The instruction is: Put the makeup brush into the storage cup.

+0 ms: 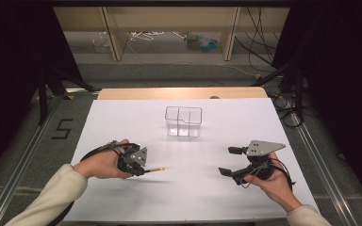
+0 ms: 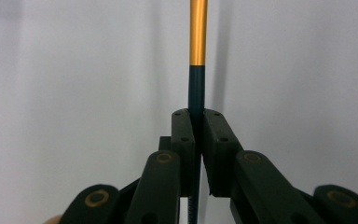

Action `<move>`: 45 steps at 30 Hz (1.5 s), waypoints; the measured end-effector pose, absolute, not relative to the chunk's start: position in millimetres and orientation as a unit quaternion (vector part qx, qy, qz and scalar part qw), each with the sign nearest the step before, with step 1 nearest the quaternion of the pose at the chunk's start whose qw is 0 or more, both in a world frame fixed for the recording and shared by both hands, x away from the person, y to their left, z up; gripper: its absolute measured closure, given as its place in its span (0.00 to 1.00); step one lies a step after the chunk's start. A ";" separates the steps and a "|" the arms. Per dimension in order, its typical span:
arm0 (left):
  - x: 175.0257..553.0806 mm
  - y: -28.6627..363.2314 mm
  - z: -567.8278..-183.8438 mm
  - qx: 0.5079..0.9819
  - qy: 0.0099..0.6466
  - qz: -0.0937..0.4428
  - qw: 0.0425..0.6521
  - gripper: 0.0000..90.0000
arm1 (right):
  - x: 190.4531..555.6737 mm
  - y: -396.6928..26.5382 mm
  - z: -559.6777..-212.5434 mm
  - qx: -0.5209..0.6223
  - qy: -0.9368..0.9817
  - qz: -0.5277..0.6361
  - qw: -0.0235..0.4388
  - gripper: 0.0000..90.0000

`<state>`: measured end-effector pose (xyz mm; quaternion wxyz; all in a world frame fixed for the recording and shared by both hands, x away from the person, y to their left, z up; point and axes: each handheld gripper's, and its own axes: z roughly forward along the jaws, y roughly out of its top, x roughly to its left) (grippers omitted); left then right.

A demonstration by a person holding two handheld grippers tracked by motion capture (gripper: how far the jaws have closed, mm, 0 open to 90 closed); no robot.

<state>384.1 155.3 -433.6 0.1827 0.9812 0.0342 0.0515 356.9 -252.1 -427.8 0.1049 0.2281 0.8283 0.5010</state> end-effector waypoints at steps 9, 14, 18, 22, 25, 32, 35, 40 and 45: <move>383.8 157.4 -430.5 0.975 0.041 0.067 0.210 0.92 | 357.0 -252.2 -427.9 0.229 0.828 0.501 0.105 0.18; 383.8 158.6 -427.4 0.970 0.048 0.075 0.226 0.92 | 357.1 -252.2 -428.0 0.229 0.828 0.501 0.105 0.18; 383.2 159.4 -425.6 0.966 0.055 0.083 0.240 0.92 | 357.1 -252.2 -428.1 0.230 0.828 0.501 0.105 0.18; 382.7 161.0 -425.0 0.961 0.057 0.088 0.257 0.92 | 357.0 -252.2 -428.1 0.231 0.828 0.500 0.103 0.18; 381.3 161.4 -426.6 0.956 0.067 0.090 0.271 0.92 | 357.2 -251.8 -428.5 0.231 0.828 0.500 0.104 0.18; 380.1 161.3 -429.2 0.950 0.075 0.095 0.286 0.92 | 357.6 -250.8 -429.6 0.230 0.826 0.503 0.105 0.18; 380.0 161.3 -430.0 0.948 0.079 0.096 0.294 0.92 | 357.3 -251.5 -428.9 0.231 0.829 0.499 0.105 0.18; 379.9 161.0 -430.6 0.943 0.082 0.101 0.307 0.92 | 357.3 -251.3 -429.2 0.231 0.828 0.500 0.106 0.18; 380.6 162.2 -430.3 0.942 0.077 0.106 0.308 0.92 | 357.5 -251.7 -428.9 0.232 0.829 0.499 0.104 0.18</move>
